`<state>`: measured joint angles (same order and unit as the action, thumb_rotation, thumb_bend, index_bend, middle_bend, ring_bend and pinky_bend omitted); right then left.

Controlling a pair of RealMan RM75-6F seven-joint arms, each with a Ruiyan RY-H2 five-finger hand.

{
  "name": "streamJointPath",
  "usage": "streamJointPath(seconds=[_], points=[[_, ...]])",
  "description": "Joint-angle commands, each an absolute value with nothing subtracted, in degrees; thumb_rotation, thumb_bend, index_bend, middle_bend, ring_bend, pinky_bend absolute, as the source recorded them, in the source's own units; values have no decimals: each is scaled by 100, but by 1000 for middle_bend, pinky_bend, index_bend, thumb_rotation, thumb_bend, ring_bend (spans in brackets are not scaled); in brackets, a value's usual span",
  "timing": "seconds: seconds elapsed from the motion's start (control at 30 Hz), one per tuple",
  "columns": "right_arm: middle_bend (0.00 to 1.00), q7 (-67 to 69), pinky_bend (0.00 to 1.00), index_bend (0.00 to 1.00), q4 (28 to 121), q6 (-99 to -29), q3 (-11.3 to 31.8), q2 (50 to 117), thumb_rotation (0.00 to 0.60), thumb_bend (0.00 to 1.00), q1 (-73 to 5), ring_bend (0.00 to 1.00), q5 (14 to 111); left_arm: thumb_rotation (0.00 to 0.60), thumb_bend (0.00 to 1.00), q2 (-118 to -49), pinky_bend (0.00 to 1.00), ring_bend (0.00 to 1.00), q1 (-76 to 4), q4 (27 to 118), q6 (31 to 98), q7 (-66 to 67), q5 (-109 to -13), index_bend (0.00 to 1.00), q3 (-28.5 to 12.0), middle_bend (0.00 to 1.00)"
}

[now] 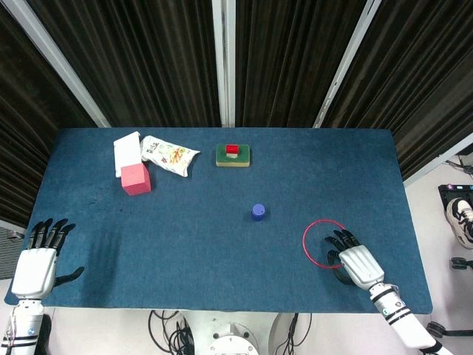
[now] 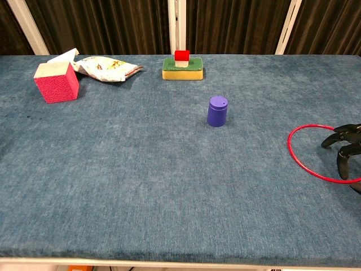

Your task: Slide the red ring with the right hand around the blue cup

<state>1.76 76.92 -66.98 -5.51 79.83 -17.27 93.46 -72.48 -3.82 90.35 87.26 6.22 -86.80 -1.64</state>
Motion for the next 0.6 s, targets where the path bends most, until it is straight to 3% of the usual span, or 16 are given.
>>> streamJointPath(seconds=[0.03,0.33,0.6], points=[[156,167,0,545,7696,-6679,-558,7990,600,327,-1730,0,9330,600,0,-7252,0,0,-384,9024,8728,613,-8683,162,-169,88],[206,175,0,651,7753,-6783,-566,7989,600,352,-1690,0,9332,600,0,-7272,0,0,-383,8972,8765,574,-8726,162,-174,88],[217,161,0,668,8002,-6931,-461,7818,600,355,-1727,0,9349,600,0,-7278,0,0,-384,8958,8770,564,-8735,162,-176,88]])
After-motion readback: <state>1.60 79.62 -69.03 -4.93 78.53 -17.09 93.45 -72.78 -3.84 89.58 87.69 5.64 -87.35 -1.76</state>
